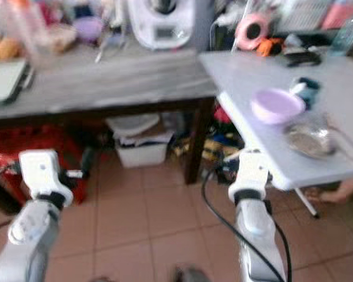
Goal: Setting the table
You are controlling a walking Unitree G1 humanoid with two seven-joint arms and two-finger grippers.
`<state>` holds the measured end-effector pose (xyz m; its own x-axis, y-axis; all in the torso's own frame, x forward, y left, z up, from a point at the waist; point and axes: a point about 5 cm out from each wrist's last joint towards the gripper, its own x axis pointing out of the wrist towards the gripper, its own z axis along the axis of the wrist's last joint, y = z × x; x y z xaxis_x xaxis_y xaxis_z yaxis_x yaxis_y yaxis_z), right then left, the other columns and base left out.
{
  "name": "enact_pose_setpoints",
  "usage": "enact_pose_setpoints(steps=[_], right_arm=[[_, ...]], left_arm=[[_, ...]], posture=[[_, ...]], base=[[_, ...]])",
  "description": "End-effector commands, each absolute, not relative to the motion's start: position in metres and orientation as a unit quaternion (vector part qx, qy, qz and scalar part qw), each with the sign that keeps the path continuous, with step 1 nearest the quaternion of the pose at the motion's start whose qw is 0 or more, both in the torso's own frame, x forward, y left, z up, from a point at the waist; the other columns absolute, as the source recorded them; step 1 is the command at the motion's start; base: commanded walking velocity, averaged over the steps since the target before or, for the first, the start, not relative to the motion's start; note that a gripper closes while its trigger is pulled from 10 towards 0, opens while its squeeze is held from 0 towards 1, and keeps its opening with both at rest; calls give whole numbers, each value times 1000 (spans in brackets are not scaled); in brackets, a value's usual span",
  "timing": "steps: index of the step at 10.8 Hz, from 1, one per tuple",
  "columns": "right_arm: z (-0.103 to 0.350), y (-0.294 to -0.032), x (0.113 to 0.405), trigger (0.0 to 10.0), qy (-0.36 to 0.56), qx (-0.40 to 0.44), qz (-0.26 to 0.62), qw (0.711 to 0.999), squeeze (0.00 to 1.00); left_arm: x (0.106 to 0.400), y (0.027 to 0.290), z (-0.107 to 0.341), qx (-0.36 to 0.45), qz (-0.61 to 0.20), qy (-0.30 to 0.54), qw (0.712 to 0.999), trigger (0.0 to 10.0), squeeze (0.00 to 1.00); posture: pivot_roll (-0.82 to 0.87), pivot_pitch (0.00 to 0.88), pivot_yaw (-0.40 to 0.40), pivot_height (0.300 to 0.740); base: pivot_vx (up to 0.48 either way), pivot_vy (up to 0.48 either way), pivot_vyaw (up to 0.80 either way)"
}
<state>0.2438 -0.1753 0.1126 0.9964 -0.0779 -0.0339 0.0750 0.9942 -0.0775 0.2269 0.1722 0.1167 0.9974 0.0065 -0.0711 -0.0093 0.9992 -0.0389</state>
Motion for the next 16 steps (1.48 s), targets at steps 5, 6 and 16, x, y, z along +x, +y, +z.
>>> enact_pose_setpoints(steps=[5, 6, 16], right_arm=[[112, -176, 240, 10000, 23, -67, -47, 996, 0], [112, -176, 240, 10000, 23, -66, -42, 997, 0], [113, -174, 242, 10000, 23, -78, -37, 996, 0]], left_arm=[[229, 169, 119, -18, -2, 35, 999, 10000, 0], [229, 170, 118, -17, -1, 36, 999, 10000, 0], [231, 169, 120, -16, -2, 34, 999, 10000, 0]], posture=[[50, 31, -14, 740], [51, 26, -12, 740], [51, 30, -11, 740]], base=[[0, 0, -119], [0, 0, 0], [0, 0, 0]])
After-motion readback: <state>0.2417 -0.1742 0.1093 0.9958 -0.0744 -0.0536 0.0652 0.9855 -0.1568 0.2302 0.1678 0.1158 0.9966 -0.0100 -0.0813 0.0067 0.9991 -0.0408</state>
